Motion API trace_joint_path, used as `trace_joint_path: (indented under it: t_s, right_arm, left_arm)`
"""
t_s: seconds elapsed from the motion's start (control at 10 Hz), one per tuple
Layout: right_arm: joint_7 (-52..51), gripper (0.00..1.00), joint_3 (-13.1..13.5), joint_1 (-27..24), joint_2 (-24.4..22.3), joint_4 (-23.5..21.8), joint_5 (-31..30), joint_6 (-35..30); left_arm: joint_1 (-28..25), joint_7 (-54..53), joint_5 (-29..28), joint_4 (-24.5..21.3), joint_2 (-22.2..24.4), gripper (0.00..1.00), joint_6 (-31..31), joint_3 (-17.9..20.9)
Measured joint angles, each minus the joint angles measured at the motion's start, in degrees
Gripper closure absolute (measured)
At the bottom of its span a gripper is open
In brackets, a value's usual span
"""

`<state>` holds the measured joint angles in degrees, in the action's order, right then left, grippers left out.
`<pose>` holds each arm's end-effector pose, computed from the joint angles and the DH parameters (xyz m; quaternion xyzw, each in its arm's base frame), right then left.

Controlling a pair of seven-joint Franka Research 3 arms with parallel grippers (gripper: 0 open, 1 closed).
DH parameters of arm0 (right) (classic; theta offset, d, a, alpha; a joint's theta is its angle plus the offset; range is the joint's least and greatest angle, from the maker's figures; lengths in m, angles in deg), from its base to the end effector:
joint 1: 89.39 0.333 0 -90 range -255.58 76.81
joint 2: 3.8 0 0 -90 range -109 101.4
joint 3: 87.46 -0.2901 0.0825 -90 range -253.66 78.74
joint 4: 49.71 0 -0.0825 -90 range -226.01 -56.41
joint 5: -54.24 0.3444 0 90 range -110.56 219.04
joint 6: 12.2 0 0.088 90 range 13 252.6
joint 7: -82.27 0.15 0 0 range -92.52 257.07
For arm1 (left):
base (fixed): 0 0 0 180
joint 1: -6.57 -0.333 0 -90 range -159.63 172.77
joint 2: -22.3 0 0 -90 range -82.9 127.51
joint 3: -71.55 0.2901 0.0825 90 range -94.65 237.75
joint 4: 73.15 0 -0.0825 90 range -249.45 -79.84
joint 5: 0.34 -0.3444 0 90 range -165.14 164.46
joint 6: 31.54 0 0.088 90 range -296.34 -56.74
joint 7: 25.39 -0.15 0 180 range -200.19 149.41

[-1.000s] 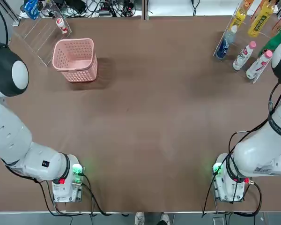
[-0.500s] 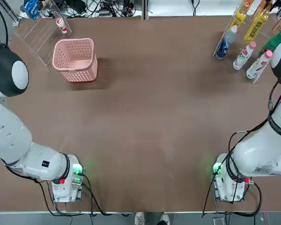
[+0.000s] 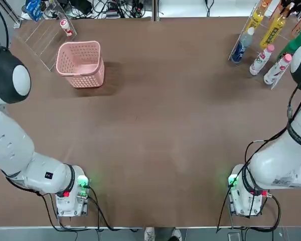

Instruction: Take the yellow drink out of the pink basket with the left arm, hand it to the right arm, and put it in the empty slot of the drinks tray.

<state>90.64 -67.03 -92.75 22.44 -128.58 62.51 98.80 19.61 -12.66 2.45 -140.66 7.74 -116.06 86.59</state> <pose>0.6212 -0.2171 0.4206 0.9589 -0.2759 0.0638 0.0160 0.5752 -0.0084 0.5801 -0.9924 -0.1204 -0.0261 0.0059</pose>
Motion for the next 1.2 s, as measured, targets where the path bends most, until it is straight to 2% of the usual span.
trace_joint_path:
  t_s: [0.5,0.7,1.0,1.1,1.2]
  right_arm:
    - [0.0,0.65,0.0,0.0,0.0,-1.6,0.1,0.7]
    - [0.0,0.55,0.0,0.0,-0.3,-1.5,0.1,0.9]
    - [0.0,0.12,0.1,0.0,-0.8,-1.5,0.1,0.9]
    - [0.0,0.01,0.1,0.0,-1.5,-1.4,0.1,0.6]
    - [-0.1,0.01,0.0,0.1,-3.0,-1.3,0.1,-0.4]
  left_arm:
    - [0.0,0.0,0.0,0.0,0.0,0.00,0.0,0.0]
    - [0.0,0.0,0.0,0.0,0.0,0.00,0.0,0.0]
    - [0.0,0.0,0.0,0.0,0.0,0.00,0.0,0.0]
    - [0.0,0.0,0.0,0.0,0.0,0.00,0.0,0.0]
    - [0.0,0.0,0.0,0.0,0.0,0.00,0.0,0.0]
